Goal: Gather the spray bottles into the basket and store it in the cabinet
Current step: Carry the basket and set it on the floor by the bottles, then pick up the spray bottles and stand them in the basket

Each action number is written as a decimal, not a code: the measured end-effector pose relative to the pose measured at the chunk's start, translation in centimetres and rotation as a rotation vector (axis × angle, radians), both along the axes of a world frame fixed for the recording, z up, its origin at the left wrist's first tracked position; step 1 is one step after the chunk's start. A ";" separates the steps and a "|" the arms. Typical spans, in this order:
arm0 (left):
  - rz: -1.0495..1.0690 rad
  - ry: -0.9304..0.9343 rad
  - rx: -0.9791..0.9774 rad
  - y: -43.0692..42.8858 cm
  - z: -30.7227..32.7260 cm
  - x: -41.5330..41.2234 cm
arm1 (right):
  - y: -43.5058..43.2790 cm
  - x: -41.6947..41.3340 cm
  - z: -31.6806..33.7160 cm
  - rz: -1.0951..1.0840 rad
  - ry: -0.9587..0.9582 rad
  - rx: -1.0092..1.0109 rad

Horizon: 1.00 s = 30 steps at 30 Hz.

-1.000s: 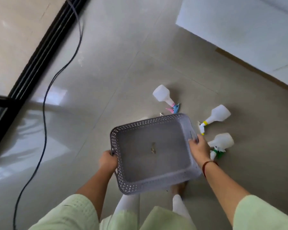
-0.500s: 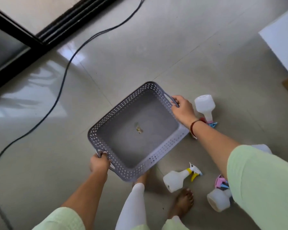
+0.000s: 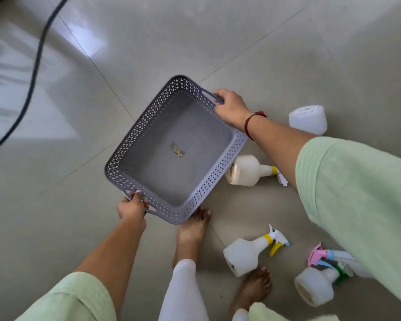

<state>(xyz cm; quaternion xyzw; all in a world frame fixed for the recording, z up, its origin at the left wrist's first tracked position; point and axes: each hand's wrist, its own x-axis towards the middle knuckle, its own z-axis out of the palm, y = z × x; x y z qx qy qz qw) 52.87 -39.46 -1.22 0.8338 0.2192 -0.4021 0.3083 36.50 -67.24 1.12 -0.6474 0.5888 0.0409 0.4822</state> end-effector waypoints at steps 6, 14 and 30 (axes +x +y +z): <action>-0.171 0.143 0.028 -0.8 -1.2 0.3 | -0.3 -1.5 -1.5 -0.041 0.035 -0.001; -0.474 -0.171 0.317 -2.7 0.7 -1.6 | 1.9 -4.8 0.0 -0.196 0.014 -0.109; -2.452 -0.547 -0.141 -9.7 1.8 -23.0 | 14.8 -20.3 -1.4 -0.374 0.315 0.093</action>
